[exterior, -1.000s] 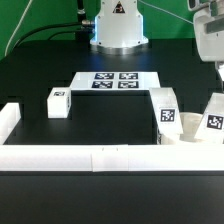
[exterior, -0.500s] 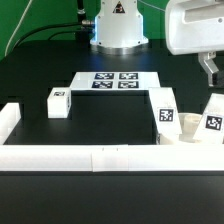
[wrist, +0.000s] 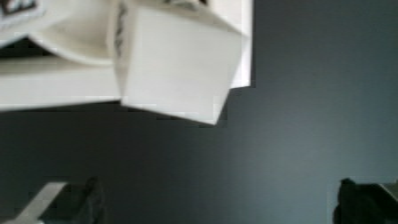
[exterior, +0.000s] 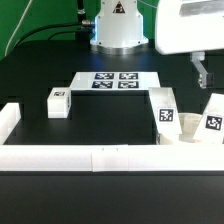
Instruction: Assemble stool
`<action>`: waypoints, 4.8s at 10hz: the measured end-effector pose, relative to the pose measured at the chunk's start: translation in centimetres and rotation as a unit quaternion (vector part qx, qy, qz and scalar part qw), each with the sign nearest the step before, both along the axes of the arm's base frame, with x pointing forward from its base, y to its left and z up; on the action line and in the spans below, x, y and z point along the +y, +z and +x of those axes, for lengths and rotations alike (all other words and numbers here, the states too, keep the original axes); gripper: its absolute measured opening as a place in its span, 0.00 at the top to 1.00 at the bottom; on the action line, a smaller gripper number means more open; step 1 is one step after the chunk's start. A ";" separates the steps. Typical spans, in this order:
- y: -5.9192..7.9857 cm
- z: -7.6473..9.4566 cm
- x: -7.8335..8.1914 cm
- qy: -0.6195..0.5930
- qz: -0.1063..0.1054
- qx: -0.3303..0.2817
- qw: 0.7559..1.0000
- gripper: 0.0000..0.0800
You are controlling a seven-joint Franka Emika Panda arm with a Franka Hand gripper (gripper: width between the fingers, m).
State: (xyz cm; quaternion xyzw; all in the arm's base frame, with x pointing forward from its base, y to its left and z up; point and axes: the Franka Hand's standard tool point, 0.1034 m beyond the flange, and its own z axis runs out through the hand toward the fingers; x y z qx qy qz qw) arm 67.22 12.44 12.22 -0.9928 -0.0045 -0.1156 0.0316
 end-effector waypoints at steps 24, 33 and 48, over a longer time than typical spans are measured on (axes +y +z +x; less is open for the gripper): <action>-4.5 -1.6 -1.0 0.439 -0.164 0.109 0.876 0.32; -4.5 -0.5 -2.7 0.155 -0.114 0.097 0.977 0.57; -4.7 -1.0 -7.2 -0.435 -0.013 0.065 0.898 0.57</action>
Offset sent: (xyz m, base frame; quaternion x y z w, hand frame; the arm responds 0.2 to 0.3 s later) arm 0.0000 0.0000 0.0000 0.0000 0.0000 -0.1938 0.9810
